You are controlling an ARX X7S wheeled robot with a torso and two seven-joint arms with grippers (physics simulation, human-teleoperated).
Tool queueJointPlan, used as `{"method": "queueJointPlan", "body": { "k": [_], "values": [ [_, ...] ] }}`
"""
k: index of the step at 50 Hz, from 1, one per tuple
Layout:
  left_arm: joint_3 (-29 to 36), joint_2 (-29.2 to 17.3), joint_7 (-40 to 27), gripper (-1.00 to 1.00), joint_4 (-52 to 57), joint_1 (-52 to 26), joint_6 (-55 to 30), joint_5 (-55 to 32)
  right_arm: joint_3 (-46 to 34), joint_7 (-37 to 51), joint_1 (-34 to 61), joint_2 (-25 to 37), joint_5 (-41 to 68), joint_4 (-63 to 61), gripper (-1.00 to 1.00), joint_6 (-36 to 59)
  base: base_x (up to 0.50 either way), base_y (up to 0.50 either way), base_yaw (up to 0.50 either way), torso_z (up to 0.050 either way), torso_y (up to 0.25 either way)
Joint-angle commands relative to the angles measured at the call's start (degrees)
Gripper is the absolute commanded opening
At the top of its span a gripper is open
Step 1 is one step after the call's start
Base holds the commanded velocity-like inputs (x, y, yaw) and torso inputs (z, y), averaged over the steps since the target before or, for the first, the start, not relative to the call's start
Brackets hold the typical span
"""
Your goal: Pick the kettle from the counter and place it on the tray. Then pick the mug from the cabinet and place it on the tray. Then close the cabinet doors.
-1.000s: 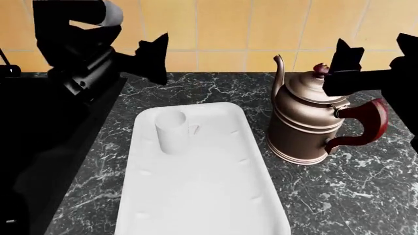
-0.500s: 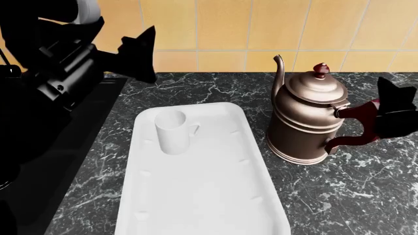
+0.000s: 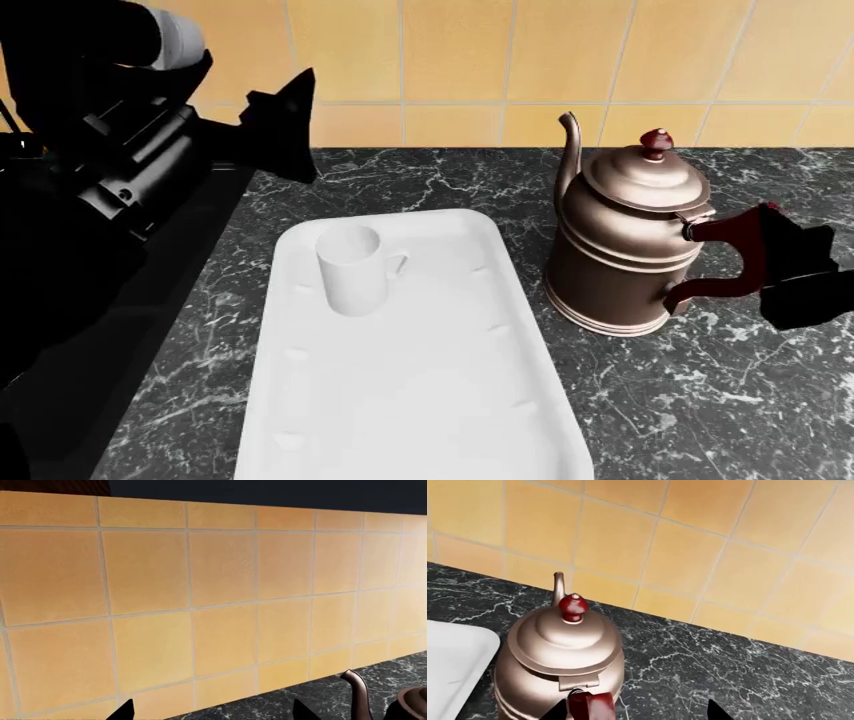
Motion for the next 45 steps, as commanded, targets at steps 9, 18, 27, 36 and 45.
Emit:
{"method": "queueJointPlan", "body": {
  "k": [9, 18, 27, 36, 45],
  "values": [
    [-0.06, -0.57, 0.22, 1.00, -0.45, 0.50, 0.85, 0.13, -2.77, -3.88, -0.17, -2.68, -4.84, -0.22, 1.00, 0.18, 0.00, 0.00, 0.00, 0.000, 0.000],
    [0.25, -0.68, 0.32, 1.00, -0.60, 0.72, 1.16, 0.31, -5.58, -6.32, 0.32, -5.47, -9.08, 0.46, 1.00, -0.35, 0.00, 0.00, 0.00, 0.000, 0.000],
    [0.40, -0.89, 0.55, 1.00, -0.99, 1.10, 1.70, 0.71, -6.48, -8.69, -1.27, -6.88, -12.85, 0.92, 1.00, -1.28, 0.00, 0.00, 0.00, 0.000, 0.000],
    [0.83, -0.90, 0.72, 1.00, -1.28, 1.37, 2.14, 1.14, -7.52, -10.64, -2.11, -7.78, -15.70, 1.47, 1.00, -2.22, 0.00, 0.00, 0.00, 0.000, 0.000],
    [0.94, -1.08, 0.91, 1.00, -1.52, 1.73, 2.63, 1.39, -8.38, -11.37, -2.10, -8.28, -16.82, 1.82, 1.00, -2.83, 0.00, 0.00, 0.00, 0.000, 0.000]
  ]
}}
